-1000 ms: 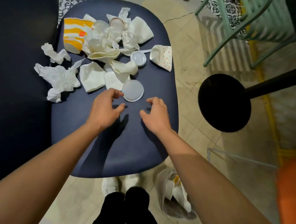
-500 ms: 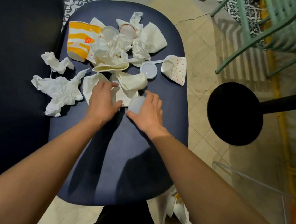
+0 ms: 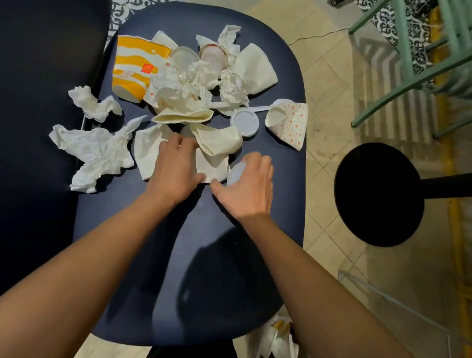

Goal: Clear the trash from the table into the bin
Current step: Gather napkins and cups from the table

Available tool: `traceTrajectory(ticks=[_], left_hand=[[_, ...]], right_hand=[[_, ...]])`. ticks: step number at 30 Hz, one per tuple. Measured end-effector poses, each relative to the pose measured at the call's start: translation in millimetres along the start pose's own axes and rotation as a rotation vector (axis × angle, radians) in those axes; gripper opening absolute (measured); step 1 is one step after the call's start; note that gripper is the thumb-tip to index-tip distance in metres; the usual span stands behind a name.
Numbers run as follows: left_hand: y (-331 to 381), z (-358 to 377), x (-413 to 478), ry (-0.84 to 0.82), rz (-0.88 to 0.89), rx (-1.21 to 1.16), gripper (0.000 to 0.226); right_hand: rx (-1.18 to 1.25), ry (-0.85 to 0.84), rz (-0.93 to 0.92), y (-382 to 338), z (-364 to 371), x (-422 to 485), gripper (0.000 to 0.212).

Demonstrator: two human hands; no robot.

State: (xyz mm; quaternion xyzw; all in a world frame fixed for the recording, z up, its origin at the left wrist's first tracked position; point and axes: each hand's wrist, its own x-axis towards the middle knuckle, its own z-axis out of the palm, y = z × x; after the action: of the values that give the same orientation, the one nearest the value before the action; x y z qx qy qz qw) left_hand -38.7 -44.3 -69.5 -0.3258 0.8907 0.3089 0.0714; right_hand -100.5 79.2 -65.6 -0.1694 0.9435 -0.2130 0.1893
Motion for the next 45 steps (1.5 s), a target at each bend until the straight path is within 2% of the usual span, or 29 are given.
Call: traceTrajectory(ticks=[4, 7, 12, 17, 24, 28, 33, 39, 45], left_hand=[[0, -1, -3, -0.013, 0.003, 0.037, 0.051], [-3, -2, -5, -0.023, 0.003, 0.068, 0.049], [-6, -3, -7, -0.036, 0.028, 0.083, 0.047], [-9, -1, -7, -0.034, 0.031, 0.109, 0.045], [-7, -1, -13, -0.023, 0.034, -0.063, 0.017], [-5, -6, -17, -0.04, 0.071, -0.101, 0.017], [-5, -9, -22, -0.067, 0.098, -0.121, 0.02], [-2, -14, -33, -0.013, 0.102, -0.115, 0.017], [13, -13, -60, 0.068, 0.086, -0.186, 0.016]], right_hand=[[0.04, 0.051, -0.099, -17, -5, 9, 0.046], [-0.005, 0.095, -0.208, -24, -2, 13, 0.036], [-0.106, 0.101, -0.266, -24, 4, 18, 0.026], [-0.137, 0.139, -0.247, -24, 6, 22, 0.021], [-0.137, 0.255, -0.224, -20, 3, 20, 0.016], [-0.116, 0.295, -0.17, -16, -3, 14, 0.017], [-0.053, 0.233, -0.085, -6, -16, 1, 0.024], [-0.006, 0.243, 0.044, 8, -30, -15, 0.025], [-0.033, 0.267, 0.056, 29, -42, -48, 0.024]])
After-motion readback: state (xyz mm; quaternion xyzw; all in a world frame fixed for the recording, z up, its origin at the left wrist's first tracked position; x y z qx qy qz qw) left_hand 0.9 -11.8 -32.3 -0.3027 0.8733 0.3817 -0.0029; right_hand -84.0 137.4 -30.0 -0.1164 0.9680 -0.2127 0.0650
